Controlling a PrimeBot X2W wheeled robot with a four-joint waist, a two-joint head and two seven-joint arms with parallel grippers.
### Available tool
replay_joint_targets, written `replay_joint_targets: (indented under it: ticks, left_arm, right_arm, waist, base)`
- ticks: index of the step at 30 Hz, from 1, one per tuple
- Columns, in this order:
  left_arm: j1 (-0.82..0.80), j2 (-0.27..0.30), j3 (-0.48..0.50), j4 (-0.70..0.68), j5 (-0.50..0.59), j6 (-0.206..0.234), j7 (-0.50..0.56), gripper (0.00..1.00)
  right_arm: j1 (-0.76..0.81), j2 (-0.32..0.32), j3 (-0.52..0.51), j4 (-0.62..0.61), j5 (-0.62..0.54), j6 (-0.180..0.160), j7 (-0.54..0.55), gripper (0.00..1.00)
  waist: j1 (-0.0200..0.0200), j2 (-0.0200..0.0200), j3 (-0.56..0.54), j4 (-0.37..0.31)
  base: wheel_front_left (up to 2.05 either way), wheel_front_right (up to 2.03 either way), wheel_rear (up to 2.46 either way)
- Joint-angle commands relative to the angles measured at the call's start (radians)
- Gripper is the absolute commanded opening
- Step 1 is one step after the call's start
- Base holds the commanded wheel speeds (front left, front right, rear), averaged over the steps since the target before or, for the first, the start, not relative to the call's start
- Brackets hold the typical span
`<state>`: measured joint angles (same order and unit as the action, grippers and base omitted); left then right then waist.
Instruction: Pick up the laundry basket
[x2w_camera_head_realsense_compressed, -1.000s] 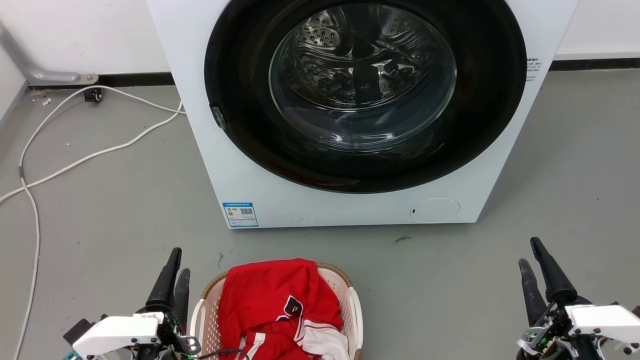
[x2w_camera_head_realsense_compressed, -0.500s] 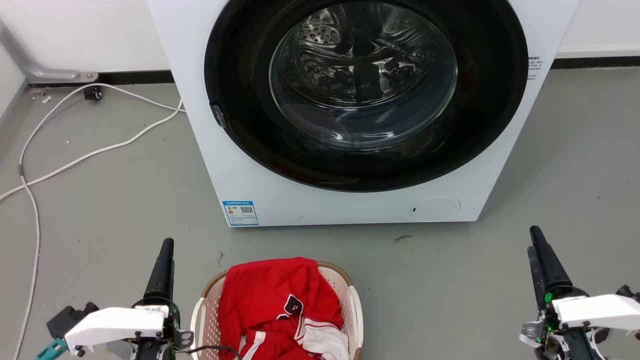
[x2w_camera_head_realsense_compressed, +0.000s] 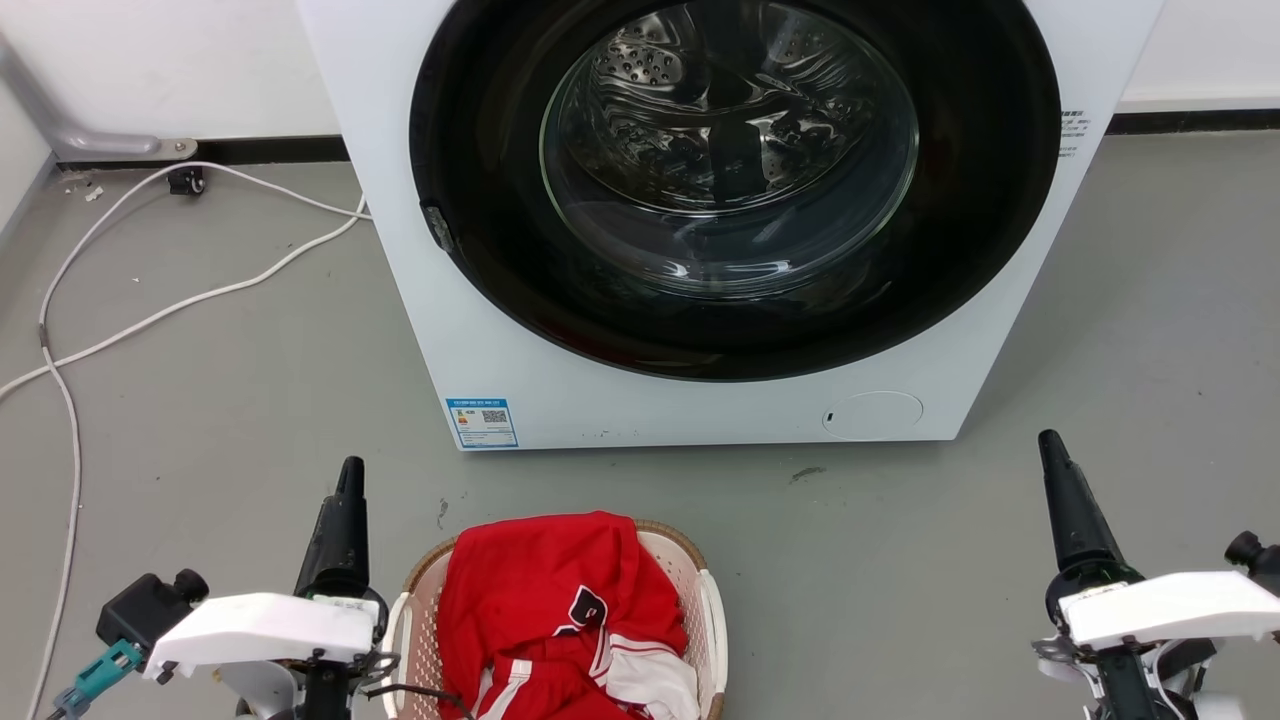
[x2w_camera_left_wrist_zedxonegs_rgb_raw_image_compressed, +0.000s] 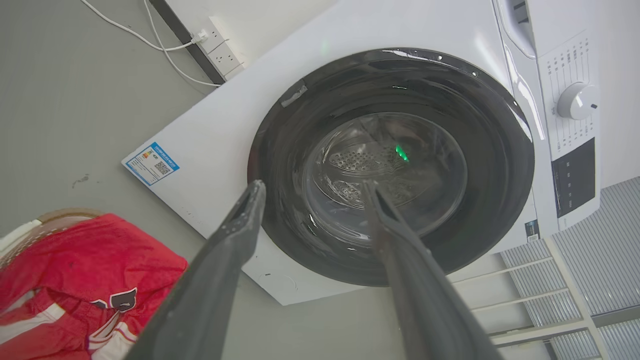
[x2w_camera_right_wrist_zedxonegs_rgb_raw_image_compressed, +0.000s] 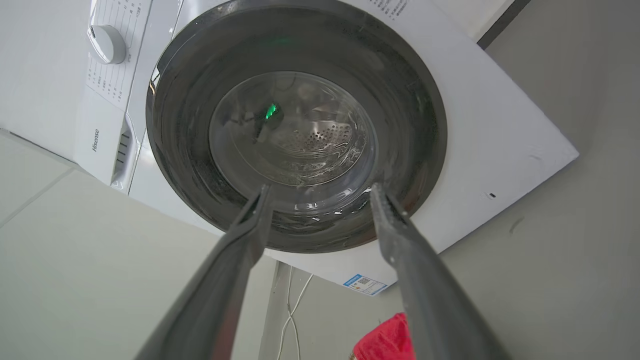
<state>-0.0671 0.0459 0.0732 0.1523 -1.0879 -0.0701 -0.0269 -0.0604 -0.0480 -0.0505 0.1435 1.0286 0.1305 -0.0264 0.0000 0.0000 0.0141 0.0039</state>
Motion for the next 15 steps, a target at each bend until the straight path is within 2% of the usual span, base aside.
replay_joint_targets:
  ticks: [1,15]
  left_arm:
    - [-0.006,0.004,-0.005,-0.022,0.04,0.006,-0.01,1.0]
    - [0.006,0.004,-0.03,-0.047,0.25,0.033,-0.059,1.0]
  right_arm:
    - [-0.007,-0.003,0.005,-0.027,-0.044,0.0,-0.011,1.0]
    - [0.008,-0.003,0.027,-0.058,-0.278,0.0,-0.059,1.0]
  waist:
    - [0.0,0.0,0.0,0.0]
    - [0.0,0.0,0.002,0.002]
  base:
    - [0.0,0.0,0.0]
    - [0.0,0.0,0.0]
